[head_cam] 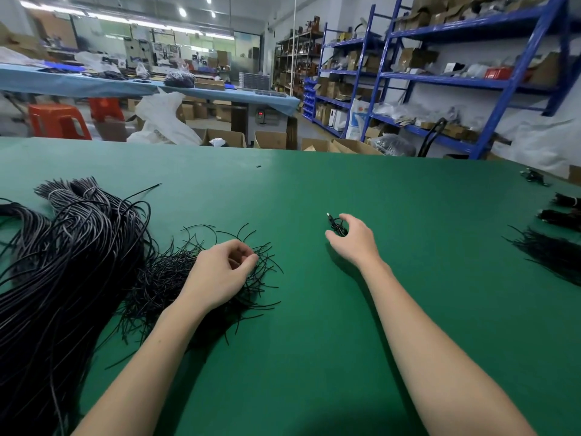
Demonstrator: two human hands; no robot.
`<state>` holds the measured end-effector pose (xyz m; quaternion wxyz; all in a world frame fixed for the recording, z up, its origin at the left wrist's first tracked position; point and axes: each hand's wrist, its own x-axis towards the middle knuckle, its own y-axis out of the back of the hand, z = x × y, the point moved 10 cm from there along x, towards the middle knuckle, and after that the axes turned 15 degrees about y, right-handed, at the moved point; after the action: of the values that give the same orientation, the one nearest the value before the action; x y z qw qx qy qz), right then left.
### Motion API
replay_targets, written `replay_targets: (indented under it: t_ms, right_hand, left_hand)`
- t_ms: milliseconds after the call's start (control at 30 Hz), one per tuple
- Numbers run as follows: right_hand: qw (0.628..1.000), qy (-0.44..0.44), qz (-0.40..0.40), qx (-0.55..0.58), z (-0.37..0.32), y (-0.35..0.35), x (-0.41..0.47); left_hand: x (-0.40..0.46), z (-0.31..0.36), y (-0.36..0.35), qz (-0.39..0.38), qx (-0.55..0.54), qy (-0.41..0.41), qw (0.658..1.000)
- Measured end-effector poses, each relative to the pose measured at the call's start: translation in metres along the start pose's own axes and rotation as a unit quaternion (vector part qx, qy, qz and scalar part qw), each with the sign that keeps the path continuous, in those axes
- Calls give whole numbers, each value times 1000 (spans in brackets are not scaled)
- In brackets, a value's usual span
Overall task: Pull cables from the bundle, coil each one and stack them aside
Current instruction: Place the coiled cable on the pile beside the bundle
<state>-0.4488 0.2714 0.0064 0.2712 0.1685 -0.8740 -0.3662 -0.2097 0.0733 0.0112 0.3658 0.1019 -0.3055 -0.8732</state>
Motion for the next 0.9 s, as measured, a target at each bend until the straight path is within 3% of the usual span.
replay_targets:
  t_ms: [167,300,467,667,800,900]
  right_hand:
    - [996,66,58,6,-69,26,-1]
    - [990,121,5,73,-139,6,-23]
    - [986,85,-56,135,-169,-58,-71]
    - [977,49,111,173,-154,-64,-112]
    - [962,90,166,196,-159,-54,-116]
    - [961,94,163,204,-164,-62,-118]
  left_hand:
    - [2,-2,-2,-5,1,5,1000]
    - [2,0,0,1,-3,7,1000]
    - [3,-5,10,33,-25,21,999]
    - [2,-6,16,46,-55,26,997]
    - [0,-1,25,62,-68,10,996]
    - [1,1,40,81,-69,6,994]
